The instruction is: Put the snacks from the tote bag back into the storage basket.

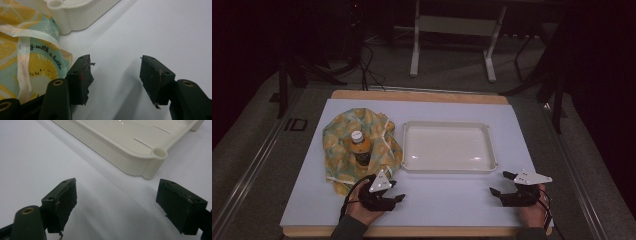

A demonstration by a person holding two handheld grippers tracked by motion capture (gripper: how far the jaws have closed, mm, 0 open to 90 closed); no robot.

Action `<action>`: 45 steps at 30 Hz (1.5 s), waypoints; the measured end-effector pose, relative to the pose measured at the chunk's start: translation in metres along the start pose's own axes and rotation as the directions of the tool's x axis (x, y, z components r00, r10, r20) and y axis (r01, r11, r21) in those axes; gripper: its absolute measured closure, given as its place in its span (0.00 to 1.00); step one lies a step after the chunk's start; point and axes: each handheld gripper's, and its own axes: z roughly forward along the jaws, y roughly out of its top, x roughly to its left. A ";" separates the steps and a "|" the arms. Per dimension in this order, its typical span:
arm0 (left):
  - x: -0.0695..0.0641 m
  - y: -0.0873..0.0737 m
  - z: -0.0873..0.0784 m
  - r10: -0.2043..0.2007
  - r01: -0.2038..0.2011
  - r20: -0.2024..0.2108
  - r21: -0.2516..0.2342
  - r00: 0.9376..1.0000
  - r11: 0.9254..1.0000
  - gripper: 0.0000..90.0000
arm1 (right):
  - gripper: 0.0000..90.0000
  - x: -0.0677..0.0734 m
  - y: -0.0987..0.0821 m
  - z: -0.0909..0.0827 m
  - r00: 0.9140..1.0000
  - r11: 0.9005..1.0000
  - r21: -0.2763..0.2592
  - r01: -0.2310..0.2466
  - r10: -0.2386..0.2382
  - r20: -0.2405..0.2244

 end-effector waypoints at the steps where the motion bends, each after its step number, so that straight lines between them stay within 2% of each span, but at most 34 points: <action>1: 0.000 0.000 0.000 0.001 -0.001 -0.002 0.002 1.000 1.000 0.47 | 0.18 0.000 0.000 0.000 1.000 1.000 -0.002 0.000 0.000 0.000; 8: -0.002 0.001 0.002 0.022 -0.022 -0.010 0.023 1.000 0.999 0.47 | 0.18 0.001 0.001 0.003 1.000 1.000 0.025 0.012 -0.012 0.005; 13: 0.000 0.001 0.000 0.011 -0.011 0.009 0.013 1.000 1.000 0.47 | 0.18 0.001 0.001 0.003 1.000 1.000 0.026 0.008 -0.008 0.002; 20: -0.004 0.003 0.001 0.038 -0.038 0.003 0.040 0.999 0.998 0.47 | 0.18 0.002 0.001 0.003 1.000 0.999 0.026 0.020 -0.021 0.002; 36: -0.005 0.009 -0.005 0.066 -0.067 0.005 0.068 0.998 0.995 0.47 | 0.18 0.002 0.001 0.003 1.000 0.999 0.029 0.022 -0.022 0.000; 45: -0.007 0.015 -0.008 0.114 -0.116 0.021 0.123 0.993 0.986 0.47 | 0.18 0.003 0.001 0.003 1.000 0.999 0.033 0.028 -0.029 0.004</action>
